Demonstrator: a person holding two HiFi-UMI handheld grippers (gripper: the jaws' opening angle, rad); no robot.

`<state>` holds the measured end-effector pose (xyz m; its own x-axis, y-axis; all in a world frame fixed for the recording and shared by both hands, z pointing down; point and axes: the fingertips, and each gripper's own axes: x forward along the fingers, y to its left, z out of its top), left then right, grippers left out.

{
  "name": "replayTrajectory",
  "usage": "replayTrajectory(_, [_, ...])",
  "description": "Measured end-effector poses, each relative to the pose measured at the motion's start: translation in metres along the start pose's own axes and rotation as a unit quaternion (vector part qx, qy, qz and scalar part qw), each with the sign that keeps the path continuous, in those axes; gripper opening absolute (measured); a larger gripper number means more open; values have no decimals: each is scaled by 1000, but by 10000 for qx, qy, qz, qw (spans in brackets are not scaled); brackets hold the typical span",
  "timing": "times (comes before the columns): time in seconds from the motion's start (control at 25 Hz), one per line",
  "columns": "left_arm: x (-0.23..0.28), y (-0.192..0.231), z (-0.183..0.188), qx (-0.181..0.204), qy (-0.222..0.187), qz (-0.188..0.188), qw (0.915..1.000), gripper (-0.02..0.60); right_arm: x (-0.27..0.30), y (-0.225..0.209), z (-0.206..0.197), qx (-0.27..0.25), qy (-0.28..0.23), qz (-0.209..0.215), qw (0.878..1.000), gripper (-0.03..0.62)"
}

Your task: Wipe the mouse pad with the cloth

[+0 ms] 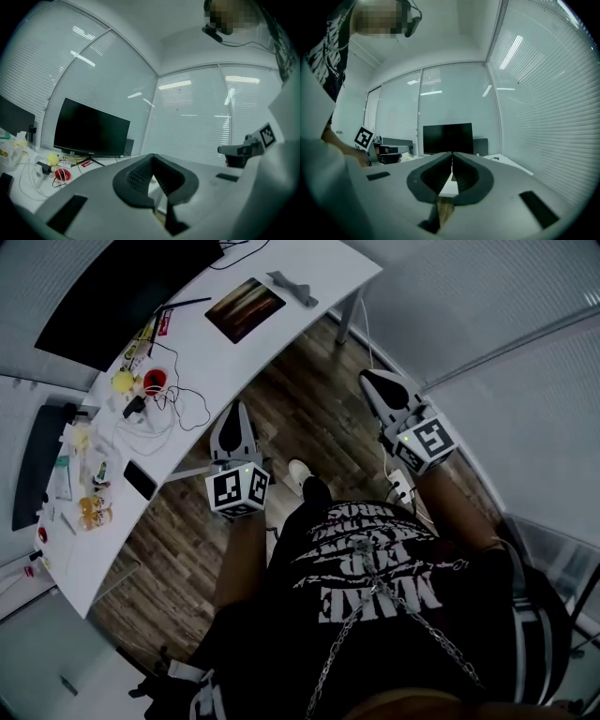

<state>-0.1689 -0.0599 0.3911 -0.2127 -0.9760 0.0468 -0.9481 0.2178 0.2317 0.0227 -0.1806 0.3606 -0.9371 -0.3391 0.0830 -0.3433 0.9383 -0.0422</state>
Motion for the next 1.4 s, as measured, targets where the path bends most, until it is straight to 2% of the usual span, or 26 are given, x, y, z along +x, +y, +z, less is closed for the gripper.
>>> replayTrajectory(0.48, [44, 63, 39, -82, -135, -41, 9999, 6, 76, -9, 44, -130, -188, -173, 9996, 2])
replayTrajectory(0.92, [75, 65, 28, -29, 101, -168, 9998, 6, 101, -25, 42, -93, -178, -92, 9998, 2])
replayTrajectory(1.2, [118, 96, 19, -105, 254, 148, 9995, 6, 156, -62, 26, 99, -42, 79, 9999, 2])
replayTrajectory(1.4, [170, 115, 9, -114, 437, 378, 9983, 6, 210, -110, 7, 240, 191, 239, 9992, 2])
